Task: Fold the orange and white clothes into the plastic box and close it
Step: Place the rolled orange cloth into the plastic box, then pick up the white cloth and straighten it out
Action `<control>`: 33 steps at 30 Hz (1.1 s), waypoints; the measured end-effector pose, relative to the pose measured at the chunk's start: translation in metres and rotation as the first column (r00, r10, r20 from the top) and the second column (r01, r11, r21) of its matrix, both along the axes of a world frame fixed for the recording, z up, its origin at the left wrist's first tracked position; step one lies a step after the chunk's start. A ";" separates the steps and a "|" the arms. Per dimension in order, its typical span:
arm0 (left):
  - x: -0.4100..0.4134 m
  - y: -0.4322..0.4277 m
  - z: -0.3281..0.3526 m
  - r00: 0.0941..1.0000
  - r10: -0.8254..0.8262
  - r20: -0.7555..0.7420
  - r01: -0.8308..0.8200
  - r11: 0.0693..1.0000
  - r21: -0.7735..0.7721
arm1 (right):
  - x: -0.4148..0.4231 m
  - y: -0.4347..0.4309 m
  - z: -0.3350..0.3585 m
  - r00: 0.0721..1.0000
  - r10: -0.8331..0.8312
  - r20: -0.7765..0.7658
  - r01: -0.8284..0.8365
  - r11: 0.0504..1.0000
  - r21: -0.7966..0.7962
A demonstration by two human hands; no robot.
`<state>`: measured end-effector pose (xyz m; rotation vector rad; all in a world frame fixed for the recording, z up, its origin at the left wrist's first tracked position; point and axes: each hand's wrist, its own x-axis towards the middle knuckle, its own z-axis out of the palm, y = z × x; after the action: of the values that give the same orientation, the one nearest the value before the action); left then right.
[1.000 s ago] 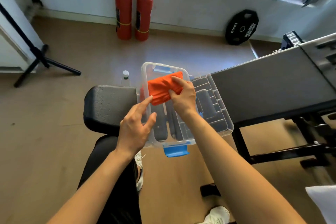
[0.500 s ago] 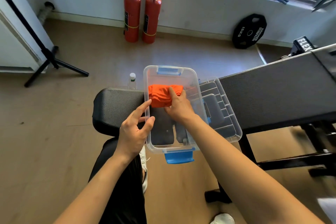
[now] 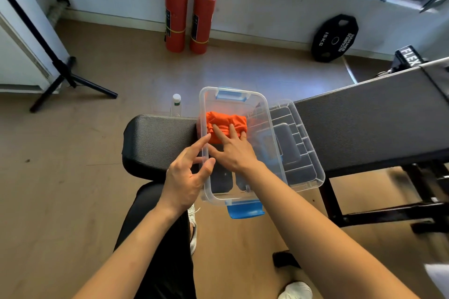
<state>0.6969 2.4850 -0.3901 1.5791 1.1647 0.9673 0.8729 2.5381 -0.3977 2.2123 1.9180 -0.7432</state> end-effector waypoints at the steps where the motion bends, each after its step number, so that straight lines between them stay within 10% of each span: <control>1: 0.001 -0.001 0.001 1.000 -0.002 -0.001 0.002 1.000 0.001 | 0.001 0.004 -0.003 1.000 0.004 -0.009 -0.005 1.000 -0.020; 10: 0.015 -0.005 0.004 0.996 0.053 -0.066 -0.051 0.998 0.025 | 0.013 0.023 -0.005 0.996 0.070 -0.057 -0.075 0.992 -0.100; 18: 0.015 -0.004 0.014 0.981 0.025 -0.194 -0.026 1.000 -0.003 | 0.040 -0.051 0.048 0.940 -0.050 -0.338 0.130 0.968 0.217; 23: 0.022 -0.021 0.039 0.916 0.159 -0.368 -0.067 0.966 0.251 | 0.045 -0.134 0.082 0.887 -0.127 -0.444 0.313 0.872 0.377; 28: 0.052 -0.067 0.065 0.943 -0.042 -0.330 0.160 0.927 0.340 | 0.056 -0.223 0.105 0.809 -0.221 -0.545 0.535 0.663 0.524; 33: 0.103 -0.124 0.076 0.834 -0.512 -0.204 0.545 0.822 0.167 | 0.077 -0.319 0.117 0.625 -0.430 -0.651 0.774 0.231 0.590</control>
<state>0.7996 2.3613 -0.3145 2.0397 0.6536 0.6206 0.9500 2.2191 -0.2808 3.9038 1.5978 -0.1918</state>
